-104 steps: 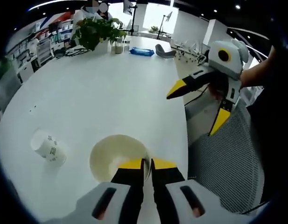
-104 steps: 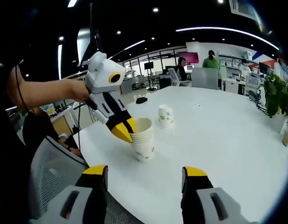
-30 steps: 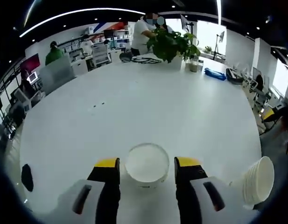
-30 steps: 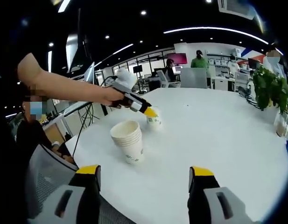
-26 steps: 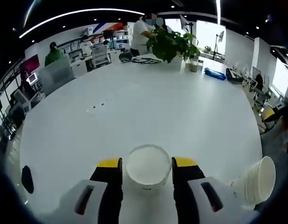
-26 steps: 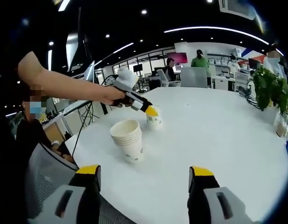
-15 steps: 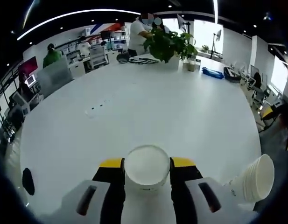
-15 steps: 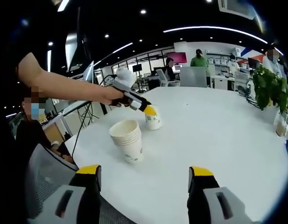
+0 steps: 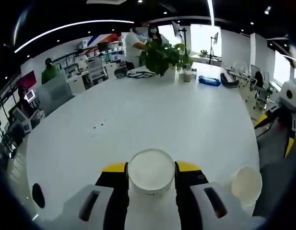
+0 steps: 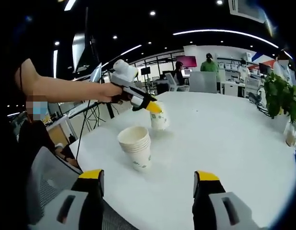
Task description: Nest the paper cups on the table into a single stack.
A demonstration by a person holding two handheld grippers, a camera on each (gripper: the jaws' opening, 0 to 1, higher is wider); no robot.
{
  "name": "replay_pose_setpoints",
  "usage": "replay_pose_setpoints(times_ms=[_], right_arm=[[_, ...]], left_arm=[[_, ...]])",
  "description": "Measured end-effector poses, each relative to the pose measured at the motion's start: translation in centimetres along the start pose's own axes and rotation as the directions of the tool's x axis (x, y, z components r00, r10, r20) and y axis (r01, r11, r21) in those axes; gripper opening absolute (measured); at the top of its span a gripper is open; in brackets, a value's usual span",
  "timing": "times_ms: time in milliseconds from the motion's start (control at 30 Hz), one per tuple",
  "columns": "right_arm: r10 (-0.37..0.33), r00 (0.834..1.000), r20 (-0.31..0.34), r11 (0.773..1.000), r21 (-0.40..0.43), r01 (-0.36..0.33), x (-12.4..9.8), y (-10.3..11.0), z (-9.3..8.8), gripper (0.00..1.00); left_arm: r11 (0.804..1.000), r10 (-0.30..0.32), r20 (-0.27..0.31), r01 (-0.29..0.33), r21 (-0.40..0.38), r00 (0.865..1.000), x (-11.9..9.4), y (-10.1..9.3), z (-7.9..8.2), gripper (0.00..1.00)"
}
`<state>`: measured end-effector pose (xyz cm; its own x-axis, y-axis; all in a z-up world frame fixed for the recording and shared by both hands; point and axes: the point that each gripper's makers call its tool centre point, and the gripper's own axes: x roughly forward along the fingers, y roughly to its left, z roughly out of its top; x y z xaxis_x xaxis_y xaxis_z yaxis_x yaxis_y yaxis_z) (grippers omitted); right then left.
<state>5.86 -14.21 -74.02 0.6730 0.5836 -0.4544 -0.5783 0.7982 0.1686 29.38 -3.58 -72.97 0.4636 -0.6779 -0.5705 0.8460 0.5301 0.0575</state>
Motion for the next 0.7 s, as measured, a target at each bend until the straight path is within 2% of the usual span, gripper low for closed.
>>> replay_pose_setpoints(times_ms=[200,300,467,533,700], right_arm=[[0.013,1.000,0.014,1.000,-0.018,-0.012,0.0,0.2,1.0,0.76],[0.021,0.999,0.037,0.999,-0.025,-0.021,0.1,0.4,2.1,0.76],[0.044,0.996,0.071,0.999,-0.030,-0.042,0.3,0.7,3.7,0.74],[0.055,0.995,0.083,0.998,-0.035,-0.053,0.4,0.9,4.2,0.74],[0.084,0.992,0.099,0.996,-0.046,-0.080,0.5,1.6,5.0,0.73]], left_arm=[[1.000,-0.008,0.038,0.007,0.024,0.999,-2.1,-1.9,2.1,0.36],[1.000,-0.016,0.074,0.015,0.022,0.997,-3.5,-3.4,3.6,0.36],[0.999,-0.043,0.119,0.040,0.023,0.992,-5.2,-5.2,4.9,0.36],[0.998,-0.063,0.132,0.061,0.020,0.989,-6.1,-7.0,5.6,0.36],[0.995,-0.085,0.133,0.078,0.054,0.987,-7.2,-8.9,5.7,0.36]])
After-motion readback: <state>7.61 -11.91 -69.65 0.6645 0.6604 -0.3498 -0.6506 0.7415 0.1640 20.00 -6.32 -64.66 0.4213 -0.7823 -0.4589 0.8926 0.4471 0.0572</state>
